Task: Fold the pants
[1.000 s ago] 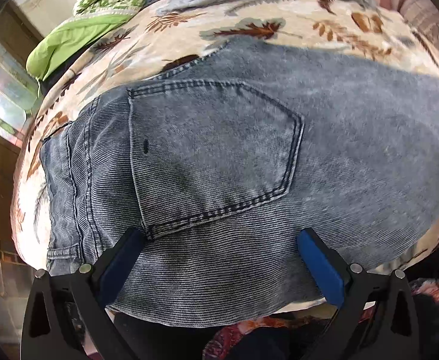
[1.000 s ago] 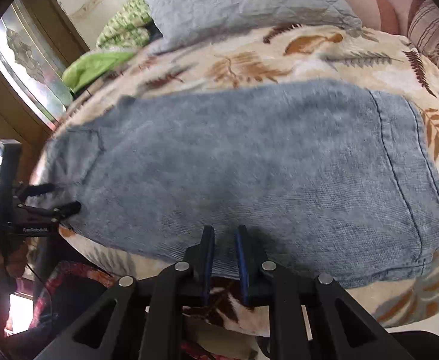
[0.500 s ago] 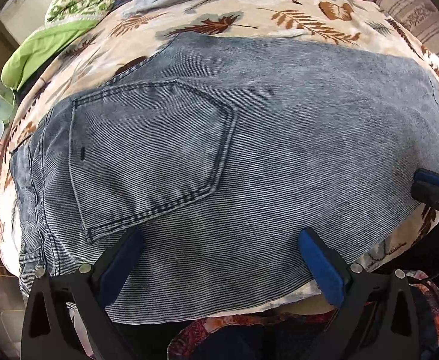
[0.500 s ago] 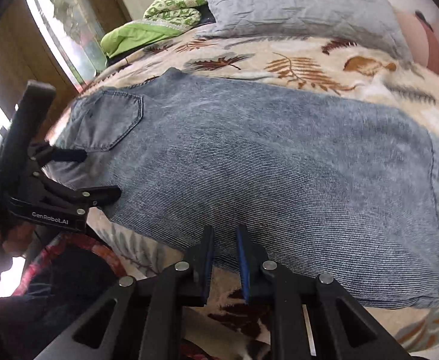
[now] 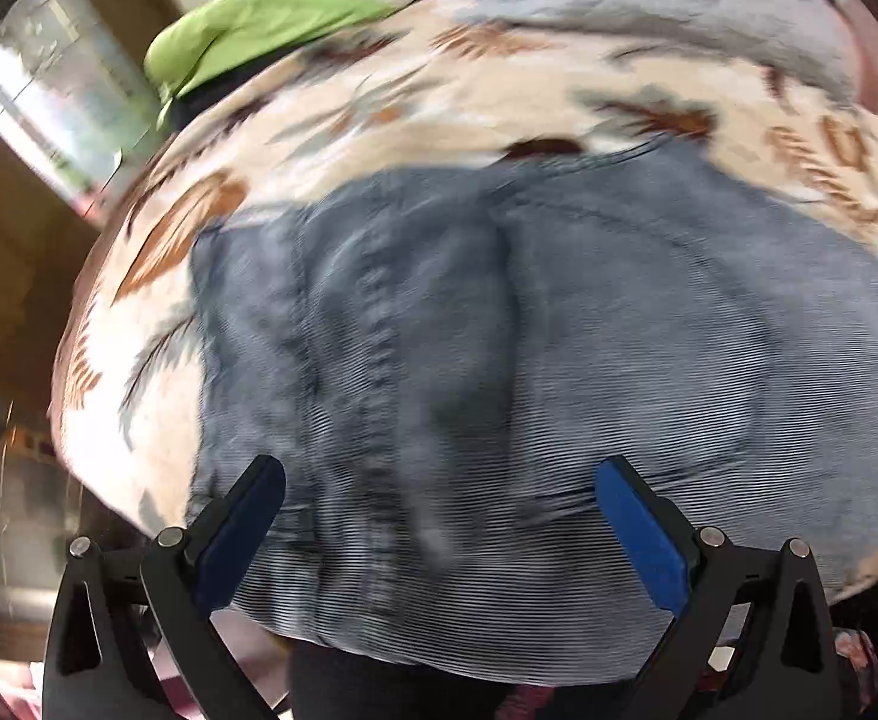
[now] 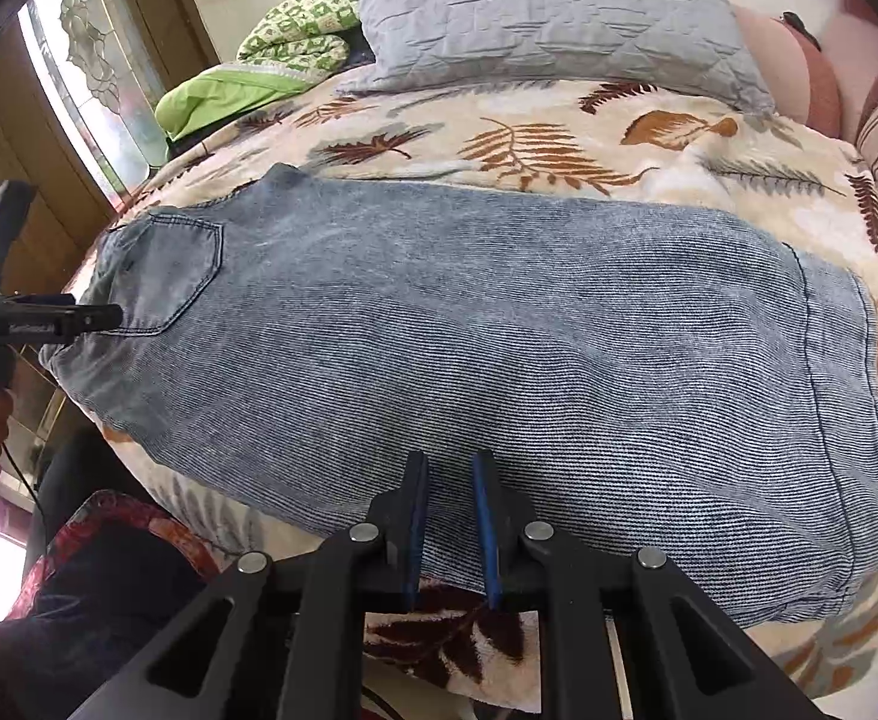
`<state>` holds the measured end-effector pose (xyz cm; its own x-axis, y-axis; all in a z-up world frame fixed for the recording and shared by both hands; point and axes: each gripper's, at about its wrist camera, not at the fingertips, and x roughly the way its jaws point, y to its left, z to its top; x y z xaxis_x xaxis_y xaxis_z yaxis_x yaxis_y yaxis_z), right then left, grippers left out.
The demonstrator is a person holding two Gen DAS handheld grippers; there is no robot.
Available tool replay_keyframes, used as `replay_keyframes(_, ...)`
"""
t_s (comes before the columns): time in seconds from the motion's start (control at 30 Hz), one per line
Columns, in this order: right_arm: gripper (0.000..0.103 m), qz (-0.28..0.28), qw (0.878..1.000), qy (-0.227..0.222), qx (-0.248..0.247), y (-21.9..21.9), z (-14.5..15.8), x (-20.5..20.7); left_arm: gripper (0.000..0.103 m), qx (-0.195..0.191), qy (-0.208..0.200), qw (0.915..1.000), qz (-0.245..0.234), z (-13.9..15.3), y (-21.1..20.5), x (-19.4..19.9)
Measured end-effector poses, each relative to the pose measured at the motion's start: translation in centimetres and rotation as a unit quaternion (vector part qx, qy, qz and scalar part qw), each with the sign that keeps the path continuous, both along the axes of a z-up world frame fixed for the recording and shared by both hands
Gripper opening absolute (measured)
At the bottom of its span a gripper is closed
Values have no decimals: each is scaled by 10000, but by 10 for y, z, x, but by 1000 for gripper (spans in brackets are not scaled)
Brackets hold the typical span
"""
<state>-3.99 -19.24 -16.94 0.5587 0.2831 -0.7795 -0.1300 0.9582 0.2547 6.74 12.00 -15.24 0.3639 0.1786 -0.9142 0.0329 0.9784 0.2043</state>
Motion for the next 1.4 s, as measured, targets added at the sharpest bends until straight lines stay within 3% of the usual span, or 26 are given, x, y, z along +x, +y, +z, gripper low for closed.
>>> replay_keyframes(0.1,19,-50,9997,27,232,-7,0,1,103,-301,8,9995,92,-6,11,0)
replay_keyframes(0.23,19,-134,9993,-103,334,-9,4,0,103,-133,17,9999,53,2,-3,-10)
replay_keyframes(0.33,19,-293,9988,-315,221,-11,12,-3,103,-144,-13,9996,-243,3,-15,-12)
replay_keyframes(0.43,19,-762,9962,-388,134,-26,15,-3,103,123,-77,9993,-339,2,-19,-16)
replay_keyframes(0.57,19,-1610,9865,-201,233,-60,10,-4,103,-184,160,9997,-73,-7,-6,-13)
replay_keyframes(0.67,17,-1793,9833,25,309,-71,2,-3,103,22,127,9997,-209,-6,-12,-15)
replay_keyframes(0.83,19,-1588,9868,2,-309,-52,5,-3,103,-19,137,9995,-290,-1,-23,-21)
replay_keyframes(1.03,18,-1783,9824,-220,519,-81,14,-19,103,10,-322,9971,-690,28,-51,-41)
replay_keyframes(1.2,18,-2405,9624,-453,1180,-124,28,-41,103,-273,-425,9895,-1356,39,-91,-51)
replay_keyframes(1.4,18,-3013,9328,-23,1979,-173,17,-70,103,-265,-152,9818,-1876,16,-138,-53)
